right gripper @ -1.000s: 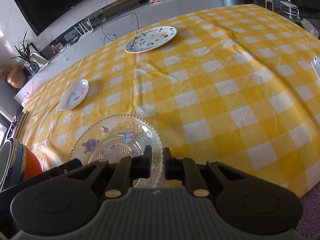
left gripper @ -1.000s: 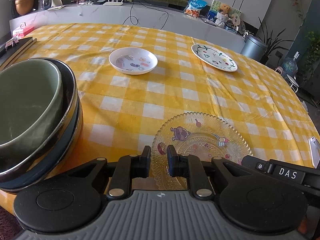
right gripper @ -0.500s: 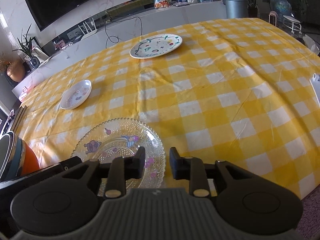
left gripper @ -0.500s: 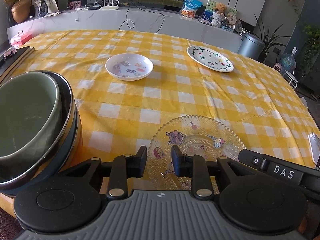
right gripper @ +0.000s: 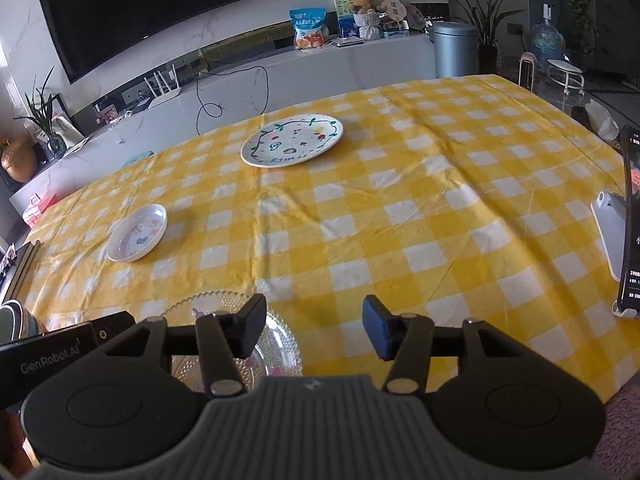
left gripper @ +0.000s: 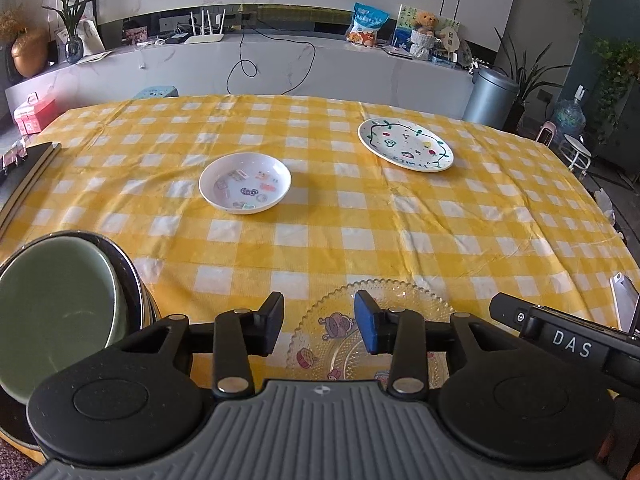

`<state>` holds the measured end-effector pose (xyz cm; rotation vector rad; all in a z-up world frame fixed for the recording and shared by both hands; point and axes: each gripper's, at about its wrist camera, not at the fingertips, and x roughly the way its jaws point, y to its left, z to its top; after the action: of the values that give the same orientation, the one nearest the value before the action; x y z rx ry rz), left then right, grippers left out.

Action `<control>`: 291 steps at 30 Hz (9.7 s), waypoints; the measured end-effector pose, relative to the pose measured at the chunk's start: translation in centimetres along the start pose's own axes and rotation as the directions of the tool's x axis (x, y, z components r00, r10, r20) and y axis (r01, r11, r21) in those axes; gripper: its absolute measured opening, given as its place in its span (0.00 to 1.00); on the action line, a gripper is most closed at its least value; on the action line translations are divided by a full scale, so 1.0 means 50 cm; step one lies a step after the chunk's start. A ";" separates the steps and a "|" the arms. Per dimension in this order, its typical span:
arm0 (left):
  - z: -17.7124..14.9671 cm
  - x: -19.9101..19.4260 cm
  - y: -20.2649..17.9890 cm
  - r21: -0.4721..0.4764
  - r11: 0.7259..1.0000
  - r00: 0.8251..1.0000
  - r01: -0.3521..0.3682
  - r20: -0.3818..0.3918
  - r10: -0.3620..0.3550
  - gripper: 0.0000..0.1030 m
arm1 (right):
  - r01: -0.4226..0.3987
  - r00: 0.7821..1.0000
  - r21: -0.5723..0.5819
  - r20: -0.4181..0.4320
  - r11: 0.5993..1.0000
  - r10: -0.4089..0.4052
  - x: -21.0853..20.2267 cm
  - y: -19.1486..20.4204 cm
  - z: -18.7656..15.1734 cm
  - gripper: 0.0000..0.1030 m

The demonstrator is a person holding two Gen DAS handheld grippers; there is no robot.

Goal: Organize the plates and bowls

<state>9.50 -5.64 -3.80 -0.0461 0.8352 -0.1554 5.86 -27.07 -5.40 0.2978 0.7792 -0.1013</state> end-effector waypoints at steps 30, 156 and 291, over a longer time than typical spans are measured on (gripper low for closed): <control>0.195 0.168 -0.067 -0.055 0.998 0.999 0.026 0.024 -0.025 0.57 | 0.008 1.000 0.090 -0.030 0.996 -0.006 0.186 -0.042 0.194 0.63; 0.073 0.067 0.006 -0.176 0.976 0.990 0.128 -0.032 -0.136 0.13 | -0.198 0.965 0.360 -0.093 0.912 0.247 0.091 -0.118 0.074 0.06; 0.264 0.267 0.264 -0.047 0.998 0.947 0.050 -0.314 -0.062 0.28 | -0.224 0.948 0.108 -0.209 0.969 0.242 0.319 0.257 0.166 0.28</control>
<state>29.69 5.03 -6.08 -0.0826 1.1578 -0.2037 25.34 -17.00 -8.15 0.4837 0.9555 0.1255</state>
